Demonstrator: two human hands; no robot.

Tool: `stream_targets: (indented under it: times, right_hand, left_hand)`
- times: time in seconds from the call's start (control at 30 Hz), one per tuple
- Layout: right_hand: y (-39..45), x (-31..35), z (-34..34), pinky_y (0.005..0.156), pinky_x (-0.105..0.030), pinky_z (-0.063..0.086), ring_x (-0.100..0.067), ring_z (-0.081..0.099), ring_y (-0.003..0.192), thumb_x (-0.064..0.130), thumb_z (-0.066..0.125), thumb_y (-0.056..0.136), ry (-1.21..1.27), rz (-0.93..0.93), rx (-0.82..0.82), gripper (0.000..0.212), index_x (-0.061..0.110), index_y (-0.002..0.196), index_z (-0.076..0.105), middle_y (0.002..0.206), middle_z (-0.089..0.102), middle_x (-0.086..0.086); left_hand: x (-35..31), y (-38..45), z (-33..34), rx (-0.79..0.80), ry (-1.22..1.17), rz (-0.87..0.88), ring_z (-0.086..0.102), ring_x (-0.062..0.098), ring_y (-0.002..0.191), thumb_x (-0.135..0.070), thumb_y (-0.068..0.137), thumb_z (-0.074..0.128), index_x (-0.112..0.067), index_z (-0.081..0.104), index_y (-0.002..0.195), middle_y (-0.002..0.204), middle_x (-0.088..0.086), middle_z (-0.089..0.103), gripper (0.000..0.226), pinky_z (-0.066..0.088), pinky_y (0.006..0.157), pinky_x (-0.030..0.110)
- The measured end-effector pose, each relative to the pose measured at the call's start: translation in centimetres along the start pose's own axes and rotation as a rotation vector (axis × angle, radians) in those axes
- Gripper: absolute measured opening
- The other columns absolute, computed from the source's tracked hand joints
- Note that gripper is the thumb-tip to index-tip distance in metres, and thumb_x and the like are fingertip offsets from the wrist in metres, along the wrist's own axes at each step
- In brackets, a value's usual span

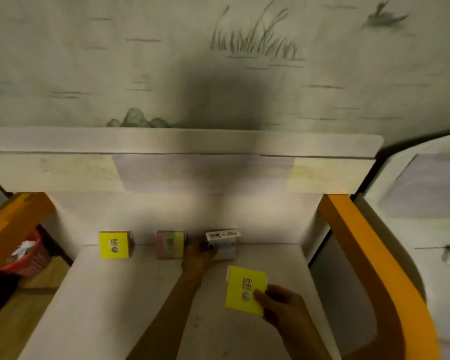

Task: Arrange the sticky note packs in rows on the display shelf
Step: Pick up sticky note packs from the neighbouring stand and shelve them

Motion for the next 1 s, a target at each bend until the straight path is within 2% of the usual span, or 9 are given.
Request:
stream_targets:
  times: [0.07, 0.13, 0.27, 0.37, 0.5, 0.67, 0.77, 1.0]
  right_hand:
    - [0.1, -0.1, -0.8, 0.079, -0.038, 0.056, -0.03, 0.072, 0.091, 0.005, 0.077, 0.078, 0.004, -0.007, -0.045, 0.026, 0.002, 0.103, 0.069, 0.091, 0.077, -0.011]
    - [0.2, -0.2, -1.3, 0.078, -0.037, 0.056, -0.029, 0.072, 0.09, 0.005, 0.076, 0.079, 0.016, -0.022, -0.079, 0.024, 0.002, 0.103, 0.069, 0.089, 0.077, -0.01]
    - [0.4, 0.0, -1.5, 0.073, -0.035, 0.056, -0.029, 0.072, 0.089, 0.004, 0.075, 0.08, 0.041, -0.043, -0.108, 0.022, 0.003, 0.102, 0.069, 0.088, 0.077, -0.011]
    - [0.5, 0.3, -1.4, 0.07, -0.032, 0.056, -0.027, 0.073, 0.088, 0.004, 0.075, 0.08, 0.041, -0.063, -0.104, 0.021, 0.006, 0.1, 0.07, 0.089, 0.077, -0.01]
    - [0.5, 0.7, -1.7, 0.069, -0.031, 0.056, -0.026, 0.073, 0.086, 0.003, 0.076, 0.079, 0.002, -0.11, -0.132, 0.019, 0.008, 0.096, 0.072, 0.086, 0.077, -0.008]
    - [0.1, 0.9, -2.2, 0.067, -0.032, 0.049, -0.02, 0.068, 0.083, 0.008, 0.079, 0.078, -0.062, -0.142, -0.177, 0.015, 0.018, 0.087, 0.072, 0.076, 0.076, 0.005]
    - [-0.2, 0.9, -2.0, 0.065, -0.03, 0.049, -0.02, 0.068, 0.085, 0.006, 0.077, 0.08, -0.034, -0.118, -0.157, 0.015, 0.016, 0.089, 0.07, 0.084, 0.075, -0.001]
    - [0.0, 0.8, -1.8, 0.062, -0.028, 0.05, -0.02, 0.069, 0.087, 0.006, 0.077, 0.08, -0.044, -0.106, -0.14, 0.018, 0.012, 0.095, 0.071, 0.089, 0.076, -0.004]
  left_hand:
    - [2.1, 1.5, 0.4, -0.02, 0.066, -0.001, 0.068, 0.021, 0.102, -0.045, 0.068, 0.066, -0.028, 0.07, 0.109, 0.107, 0.0, 0.074, 0.045, 0.053, 0.091, 0.047]
    - [3.0, 2.0, 0.5, -0.057, 0.142, -0.003, 0.068, 0.024, 0.103, -0.051, 0.067, 0.063, -0.029, 0.07, 0.109, 0.105, 0.001, 0.074, 0.048, 0.053, 0.089, 0.046]
    - [1.0, 0.6, 0.2, -0.114, 0.21, 0.059, 0.067, 0.029, 0.099, -0.038, 0.081, 0.071, -0.025, 0.069, 0.113, 0.103, 0.007, 0.073, 0.035, 0.055, 0.082, 0.044]
    - [0.5, 0.2, 0.1, -0.166, 0.254, 0.08, 0.067, 0.032, 0.096, -0.045, 0.08, 0.069, -0.026, 0.07, 0.112, 0.102, 0.009, 0.073, 0.037, 0.055, 0.079, 0.044]
    - [-0.1, -0.1, 0.1, -0.225, 0.264, 0.092, 0.067, 0.034, 0.096, -0.032, 0.083, 0.076, -0.023, 0.072, 0.11, 0.101, 0.013, 0.074, 0.029, 0.054, 0.078, 0.043]
    - [0.3, 0.1, 0.3, -0.253, 0.251, 0.062, 0.068, 0.035, 0.096, -0.034, 0.079, 0.078, -0.024, 0.074, 0.108, 0.099, 0.012, 0.074, 0.031, 0.054, 0.077, 0.042]
    - [0.3, 0.1, 0.4, -0.271, 0.265, 0.057, 0.067, 0.035, 0.097, -0.034, 0.079, 0.078, -0.025, 0.074, 0.109, 0.101, 0.012, 0.073, 0.031, 0.049, 0.074, 0.035]
    - [0.3, -0.4, 0.6, -0.326, 0.273, 0.041, 0.065, 0.036, 0.102, -0.033, 0.082, 0.076, -0.025, 0.073, 0.109, 0.105, 0.013, 0.072, 0.028, 0.038, 0.073, 0.032]
Point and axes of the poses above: each hand's wrist, its own y-axis towards the middle knuckle, its own z-axis out of the palm, x = y × z, the point moved 7 cm from there along y, towards the middle knuckle
